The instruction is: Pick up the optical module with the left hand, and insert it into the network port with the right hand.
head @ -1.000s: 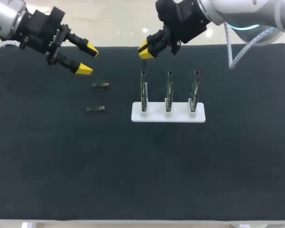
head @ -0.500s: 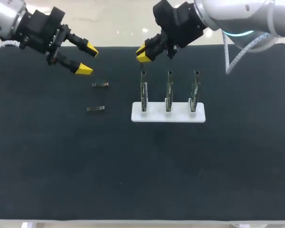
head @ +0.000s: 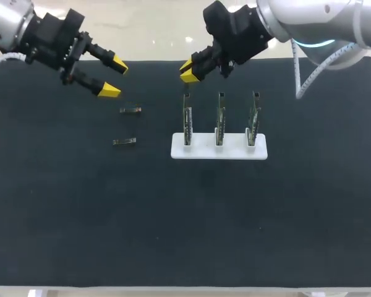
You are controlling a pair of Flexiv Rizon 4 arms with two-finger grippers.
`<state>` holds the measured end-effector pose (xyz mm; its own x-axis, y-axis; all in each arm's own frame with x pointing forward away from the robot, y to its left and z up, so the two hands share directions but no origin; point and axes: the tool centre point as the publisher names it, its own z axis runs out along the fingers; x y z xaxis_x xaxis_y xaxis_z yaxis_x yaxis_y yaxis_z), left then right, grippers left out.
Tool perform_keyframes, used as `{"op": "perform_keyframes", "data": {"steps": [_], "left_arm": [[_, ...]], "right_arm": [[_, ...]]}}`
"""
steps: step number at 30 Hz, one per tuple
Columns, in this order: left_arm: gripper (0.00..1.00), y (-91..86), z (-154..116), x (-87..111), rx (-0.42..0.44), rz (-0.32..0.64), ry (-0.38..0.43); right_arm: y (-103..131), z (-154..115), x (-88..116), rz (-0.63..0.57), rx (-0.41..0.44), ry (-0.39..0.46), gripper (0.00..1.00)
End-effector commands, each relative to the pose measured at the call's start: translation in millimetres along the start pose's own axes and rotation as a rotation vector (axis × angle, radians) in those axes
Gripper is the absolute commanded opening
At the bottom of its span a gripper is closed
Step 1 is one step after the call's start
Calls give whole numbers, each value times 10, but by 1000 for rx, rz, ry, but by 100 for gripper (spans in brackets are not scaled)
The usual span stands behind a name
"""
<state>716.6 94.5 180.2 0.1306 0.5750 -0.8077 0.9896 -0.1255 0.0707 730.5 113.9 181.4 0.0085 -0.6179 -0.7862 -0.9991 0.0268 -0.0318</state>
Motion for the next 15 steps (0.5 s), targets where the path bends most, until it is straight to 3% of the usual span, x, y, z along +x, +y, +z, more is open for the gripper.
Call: {"op": "perform_keyframes", "data": {"steps": [1, 15], "left_arm": [[100, 8, 1, -5, 2, -1, 4], [100, 8, 1, -5, 2, -1, 4]], "right_arm": [[6, 6, 4, 6, 2, 0, 0], [19, 4, 3, 16, -1, -3, 0]]}}
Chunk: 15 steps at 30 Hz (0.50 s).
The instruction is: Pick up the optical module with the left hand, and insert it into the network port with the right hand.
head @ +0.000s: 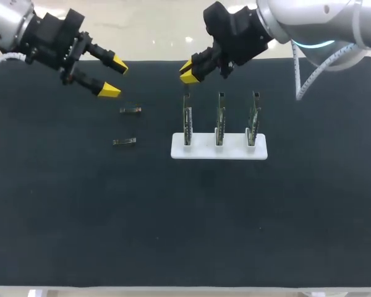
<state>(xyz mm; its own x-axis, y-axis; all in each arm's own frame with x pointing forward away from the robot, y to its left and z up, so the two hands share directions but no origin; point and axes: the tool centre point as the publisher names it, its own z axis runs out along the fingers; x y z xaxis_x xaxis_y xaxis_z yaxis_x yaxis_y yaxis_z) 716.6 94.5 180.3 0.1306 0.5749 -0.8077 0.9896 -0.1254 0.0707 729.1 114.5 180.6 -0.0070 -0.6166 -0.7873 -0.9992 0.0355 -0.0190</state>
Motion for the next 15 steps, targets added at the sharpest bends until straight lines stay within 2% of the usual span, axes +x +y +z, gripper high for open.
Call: {"op": "perform_keyframes", "data": {"steps": [1, 15], "left_arm": [[100, 7, 1, -5, 2, -1, 4], [100, 7, 1, -5, 2, -1, 4]], "right_arm": [[4, -7, 3, 0, -1, -2, 0], [-24, -22, 46, -9, -5, -10, 0]]}}
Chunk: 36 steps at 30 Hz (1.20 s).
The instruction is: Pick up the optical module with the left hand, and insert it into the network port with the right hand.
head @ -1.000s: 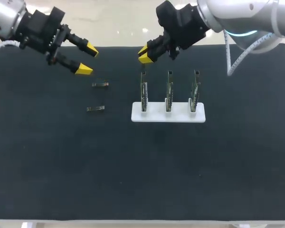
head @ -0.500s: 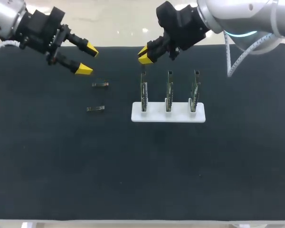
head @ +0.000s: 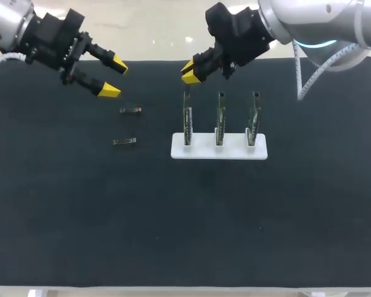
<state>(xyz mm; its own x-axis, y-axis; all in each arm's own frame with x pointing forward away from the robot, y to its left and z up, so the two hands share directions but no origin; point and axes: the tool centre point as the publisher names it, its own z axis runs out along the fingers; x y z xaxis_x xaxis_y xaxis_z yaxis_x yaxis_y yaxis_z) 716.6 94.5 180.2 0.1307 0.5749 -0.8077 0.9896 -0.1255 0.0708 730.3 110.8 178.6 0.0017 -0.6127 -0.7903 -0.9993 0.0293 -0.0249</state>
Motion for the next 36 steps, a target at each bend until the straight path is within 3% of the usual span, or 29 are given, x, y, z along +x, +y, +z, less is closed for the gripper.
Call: {"op": "perform_keyframes", "data": {"steps": [1, 36], "left_arm": [[100, 8, 1, -6, 2, -2, 4], [100, 8, 1, -6, 2, -2, 4]], "right_arm": [[-11, -5, 9, -1, -4, -5, 0], [-67, 68, 48, -6, 1, -15, 0]]}}
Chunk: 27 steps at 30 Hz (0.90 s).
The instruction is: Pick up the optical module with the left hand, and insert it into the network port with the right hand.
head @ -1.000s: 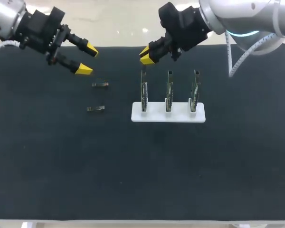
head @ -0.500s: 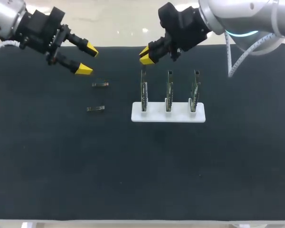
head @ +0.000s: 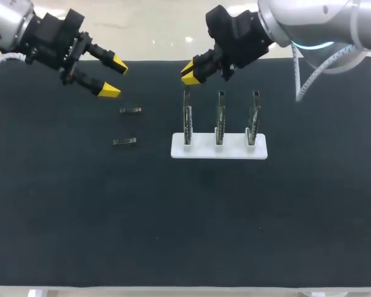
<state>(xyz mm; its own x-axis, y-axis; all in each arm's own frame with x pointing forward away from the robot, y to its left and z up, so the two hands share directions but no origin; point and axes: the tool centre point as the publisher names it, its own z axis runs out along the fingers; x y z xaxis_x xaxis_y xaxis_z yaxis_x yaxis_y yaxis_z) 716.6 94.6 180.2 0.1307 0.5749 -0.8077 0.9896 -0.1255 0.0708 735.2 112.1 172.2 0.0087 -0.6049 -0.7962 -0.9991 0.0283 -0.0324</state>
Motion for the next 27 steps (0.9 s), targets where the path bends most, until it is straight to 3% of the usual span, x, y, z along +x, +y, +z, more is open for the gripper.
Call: {"op": "perform_keyframes", "data": {"steps": [1, 4, 7, 9, 20, 21, 22, 24, 27], "left_arm": [[100, 8, 1, -6, 2, -2, 4], [100, 8, 1, -6, 2, -2, 4], [100, 8, 1, -6, 2, -2, 4], [100, 8, 1, -6, 2, -2, 4], [100, 8, 1, -6, 2, -2, 4], [100, 8, 1, -6, 2, -2, 4], [100, 8, 1, -6, 2, -2, 4], [100, 8, 1, -6, 2, -2, 4], [100, 8, 1, -6, 2, -2, 4]], "right_arm": [[-22, 21, 4, 1, -1, -6, 0], [-24, 28, 1, 6, 0, -20, 0], [-19, 32, -7, 14, 4, -25, 75], [-13, 31, -15, 17, 4, -25, 100], [9, -20, -71, 33, 2, -14, 100], [9, -29, -79, 37, 1, -12, 89], [9, -37, -88, 39, 1, -8, 45], [6, -51, -100, 44, -2, -3, 4], [1, -64, -113, 48, -4, 1, 0]]}}
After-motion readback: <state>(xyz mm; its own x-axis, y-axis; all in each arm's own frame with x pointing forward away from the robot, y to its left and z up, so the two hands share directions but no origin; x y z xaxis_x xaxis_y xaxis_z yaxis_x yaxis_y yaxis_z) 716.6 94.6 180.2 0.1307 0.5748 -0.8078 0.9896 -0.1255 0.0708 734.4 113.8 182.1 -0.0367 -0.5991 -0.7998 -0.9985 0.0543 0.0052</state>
